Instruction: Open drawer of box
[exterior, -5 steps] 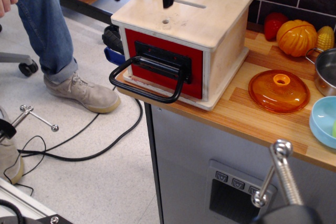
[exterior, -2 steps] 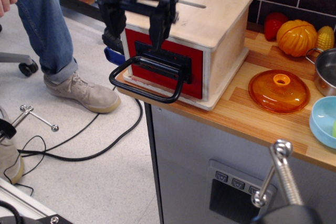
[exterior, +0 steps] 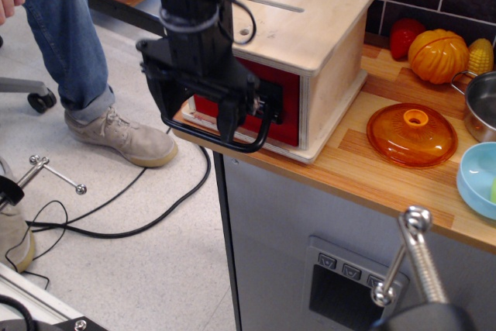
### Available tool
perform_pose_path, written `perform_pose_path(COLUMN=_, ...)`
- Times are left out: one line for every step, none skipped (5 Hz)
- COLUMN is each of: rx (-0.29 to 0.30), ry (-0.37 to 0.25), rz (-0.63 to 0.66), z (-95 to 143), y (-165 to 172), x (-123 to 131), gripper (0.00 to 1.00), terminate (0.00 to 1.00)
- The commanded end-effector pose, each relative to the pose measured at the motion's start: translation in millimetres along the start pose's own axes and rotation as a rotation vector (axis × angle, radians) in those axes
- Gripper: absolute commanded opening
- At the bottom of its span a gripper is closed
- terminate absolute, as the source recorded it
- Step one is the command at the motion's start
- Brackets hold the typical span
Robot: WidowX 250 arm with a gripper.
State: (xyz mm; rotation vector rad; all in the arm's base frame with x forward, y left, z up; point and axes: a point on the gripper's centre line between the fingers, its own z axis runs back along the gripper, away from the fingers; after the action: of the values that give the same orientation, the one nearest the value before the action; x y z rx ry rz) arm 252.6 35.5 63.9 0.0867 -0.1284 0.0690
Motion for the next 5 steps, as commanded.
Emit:
perform_pose_path(rx=0.033, ry=-0.089, rz=-0.001, z=-14, y=-2, x=6, gripper=1.00, terminate=0.00)
perform_pose_path(rx=0.009, ry=-0.084, rz=0.017, z=0, y=-1, x=14, gripper=1.00, terminate=0.00)
perform_pose_path(rx=0.019, ry=-0.065, rz=0.039, z=-3, y=-1, x=26, gripper=1.00, terminate=0.00)
perform_pose_path(rx=0.067, ry=-0.047, rz=0.001, z=-19, y=0, x=14, gripper=1.00, terminate=0.00)
perform_pose_path(rx=0.086, ry=-0.027, rz=-0.034, z=-24, y=4, x=-3, gripper=1.00, terminate=0.00)
